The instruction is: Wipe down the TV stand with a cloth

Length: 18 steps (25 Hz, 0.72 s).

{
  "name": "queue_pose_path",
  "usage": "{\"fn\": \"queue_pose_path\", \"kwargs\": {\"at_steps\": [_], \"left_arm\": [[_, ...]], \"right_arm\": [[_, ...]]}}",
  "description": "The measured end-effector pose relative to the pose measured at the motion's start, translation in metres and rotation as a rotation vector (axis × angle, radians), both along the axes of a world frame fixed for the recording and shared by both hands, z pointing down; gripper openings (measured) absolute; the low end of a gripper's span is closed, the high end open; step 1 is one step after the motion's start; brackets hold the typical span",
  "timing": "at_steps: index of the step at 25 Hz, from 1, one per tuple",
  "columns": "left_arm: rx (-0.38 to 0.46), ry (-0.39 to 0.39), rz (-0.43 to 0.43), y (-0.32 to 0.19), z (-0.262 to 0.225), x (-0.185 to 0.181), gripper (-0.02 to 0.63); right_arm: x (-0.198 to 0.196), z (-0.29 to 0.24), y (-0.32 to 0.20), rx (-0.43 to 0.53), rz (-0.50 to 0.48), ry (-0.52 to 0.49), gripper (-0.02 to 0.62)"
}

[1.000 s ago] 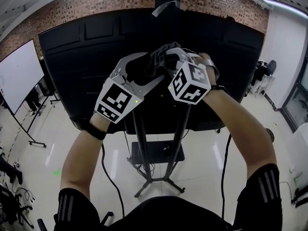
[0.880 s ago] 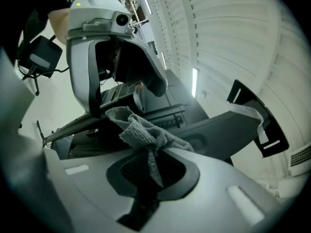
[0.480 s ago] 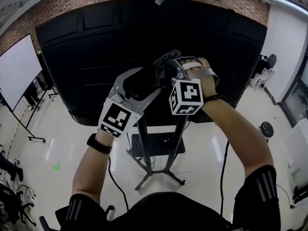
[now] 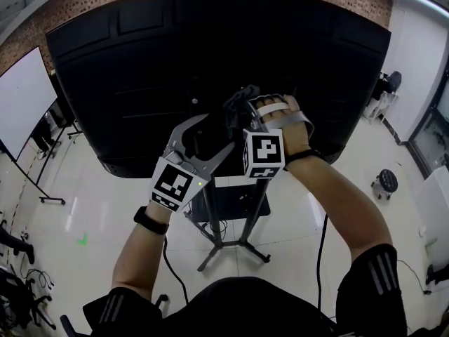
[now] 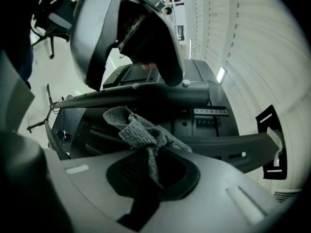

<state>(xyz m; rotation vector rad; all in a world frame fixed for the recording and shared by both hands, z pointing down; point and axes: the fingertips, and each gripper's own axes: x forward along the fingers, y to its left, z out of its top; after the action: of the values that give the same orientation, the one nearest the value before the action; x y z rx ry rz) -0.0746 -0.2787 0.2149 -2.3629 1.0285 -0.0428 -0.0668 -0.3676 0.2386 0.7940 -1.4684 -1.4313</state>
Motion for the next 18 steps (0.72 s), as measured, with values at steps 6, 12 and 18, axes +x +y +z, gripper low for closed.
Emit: {"fn": "queue_pose_path", "kwargs": {"at_steps": [6, 12, 18], "left_arm": [[-0.069, 0.016, 0.022, -0.003, 0.036, 0.003, 0.311], [-0.118, 0.03, 0.026, -0.005, 0.062, 0.001, 0.311], [-0.184, 0.051, 0.017, -0.008, 0.091, -0.005, 0.311]], "right_arm": [[0.005, 0.046, -0.007, -0.054, 0.035, 0.023, 0.033], [0.006, 0.084, -0.007, -0.122, 0.055, 0.01, 0.032], [0.013, 0.129, -0.011, -0.167, 0.086, 0.038, 0.032]]}}
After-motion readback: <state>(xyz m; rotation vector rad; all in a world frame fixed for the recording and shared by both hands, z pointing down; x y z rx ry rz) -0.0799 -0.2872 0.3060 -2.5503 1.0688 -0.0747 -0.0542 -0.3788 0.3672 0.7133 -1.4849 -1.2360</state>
